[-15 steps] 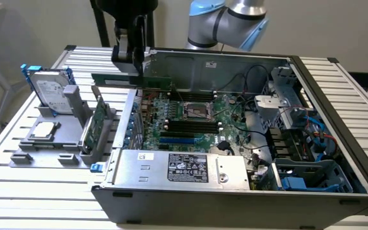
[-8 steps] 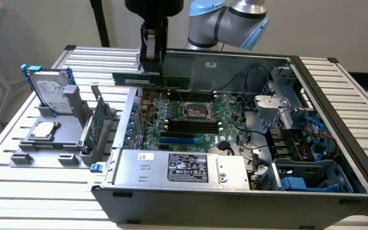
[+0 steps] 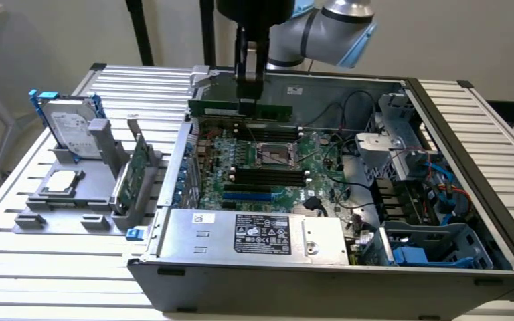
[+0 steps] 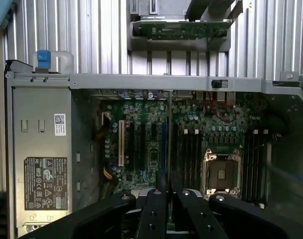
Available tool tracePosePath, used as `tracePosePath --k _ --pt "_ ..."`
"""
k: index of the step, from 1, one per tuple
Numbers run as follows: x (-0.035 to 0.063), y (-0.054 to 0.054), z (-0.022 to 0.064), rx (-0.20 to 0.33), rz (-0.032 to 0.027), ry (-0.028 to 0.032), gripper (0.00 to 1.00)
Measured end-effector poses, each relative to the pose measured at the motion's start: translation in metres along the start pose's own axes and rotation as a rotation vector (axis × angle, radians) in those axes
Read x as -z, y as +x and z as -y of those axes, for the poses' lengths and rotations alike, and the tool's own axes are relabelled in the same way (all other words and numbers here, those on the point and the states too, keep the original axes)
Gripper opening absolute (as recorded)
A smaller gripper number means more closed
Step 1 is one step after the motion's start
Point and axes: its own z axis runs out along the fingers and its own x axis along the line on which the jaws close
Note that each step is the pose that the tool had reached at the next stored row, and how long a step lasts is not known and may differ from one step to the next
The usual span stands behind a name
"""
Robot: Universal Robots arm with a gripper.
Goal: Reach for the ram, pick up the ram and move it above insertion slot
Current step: 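Pick up the ram and move it above insertion slot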
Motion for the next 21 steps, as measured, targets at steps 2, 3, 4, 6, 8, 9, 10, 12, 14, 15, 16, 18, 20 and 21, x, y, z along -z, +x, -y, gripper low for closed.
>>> tracePosePath --k 2,3,4,6,8,9,10,12,14,15,16,18,20,21 --pt "-0.0005 -0.004 0.0074 0.000 0.0001 0.0000 0.14" --pt "-0.0007 -0.006 0.0107 0.000 0.0001 0.0000 0.14" --pt "-0.0009 -0.009 0.0136 0.000 0.0001 0.0000 0.14" --pt "-0.0012 -0.014 0.0195 0.000 0.0001 0.0000 0.14" --pt "-0.0015 -0.019 0.0249 0.000 0.0001 0.0000 0.14" --pt "-0.0015 -0.021 0.0277 0.000 0.0001 0.0001 0.14" --pt "-0.0014 -0.022 0.0304 0.000 0.0000 0.0002 0.14" --pt "-0.0015 -0.023 0.0349 0.000 0.0002 0.0008 0.14" --pt "-0.0015 -0.023 0.0388 0.000 0.0001 0.0009 0.14" --pt "-0.0015 -0.023 0.0401 0.000 0.0001 0.0010 0.14" --pt "-0.0016 -0.023 0.0408 0.000 0.0002 0.0010 0.14" --pt "-0.0018 -0.023 0.0417 0.000 0.0002 0.0011 0.14" --pt "-0.0017 -0.024 0.0422 0.000 0.0000 0.0010 0.14" --pt "-0.0018 -0.024 0.0422 0.000 0.0001 0.0011 0.14"
